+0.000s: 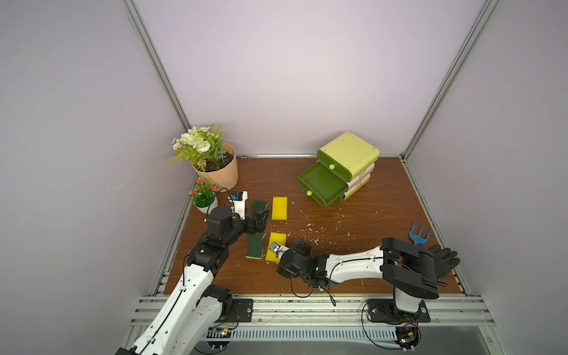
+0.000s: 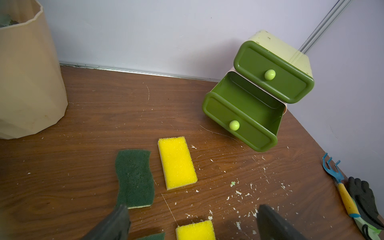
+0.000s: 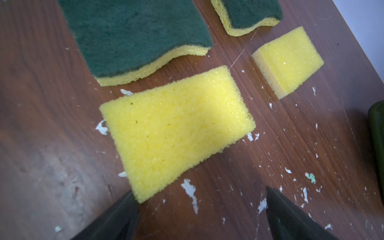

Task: Take the sponge out of the drawer
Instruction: Place the sponge at the center of the board.

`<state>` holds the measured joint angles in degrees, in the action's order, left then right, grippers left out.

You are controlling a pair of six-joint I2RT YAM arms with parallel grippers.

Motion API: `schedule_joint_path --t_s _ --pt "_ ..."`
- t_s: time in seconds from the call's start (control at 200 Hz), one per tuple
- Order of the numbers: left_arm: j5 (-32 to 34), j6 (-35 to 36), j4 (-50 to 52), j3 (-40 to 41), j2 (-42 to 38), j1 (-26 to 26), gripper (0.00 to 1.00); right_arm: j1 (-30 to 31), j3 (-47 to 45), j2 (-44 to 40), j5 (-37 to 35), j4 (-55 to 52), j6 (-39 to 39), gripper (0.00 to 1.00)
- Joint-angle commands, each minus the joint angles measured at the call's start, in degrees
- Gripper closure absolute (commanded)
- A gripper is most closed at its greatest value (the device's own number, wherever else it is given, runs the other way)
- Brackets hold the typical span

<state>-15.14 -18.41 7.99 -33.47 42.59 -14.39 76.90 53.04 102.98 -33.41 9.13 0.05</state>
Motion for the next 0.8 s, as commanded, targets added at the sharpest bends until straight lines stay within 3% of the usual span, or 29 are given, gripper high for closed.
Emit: schedule_joint_path --t_s 0.0,0.445,0.796 --pt "0.54 0.70 0.80 -1.31 0.11 0.76 0.02 0.24 1.70 0.03 -3.22 -0.55 2.05 0.01" --pt "0.88 0.79 0.98 -1.41 0.38 0.77 0.02 -0.09 -0.24 -1.45 -5.52 0.06 3.68 0.01" --pt "0.64 0.68 0.98 -1.41 1.01 0.78 0.02 -0.43 -6.14 -9.11 -2.75 5.60 3.15 0.01"
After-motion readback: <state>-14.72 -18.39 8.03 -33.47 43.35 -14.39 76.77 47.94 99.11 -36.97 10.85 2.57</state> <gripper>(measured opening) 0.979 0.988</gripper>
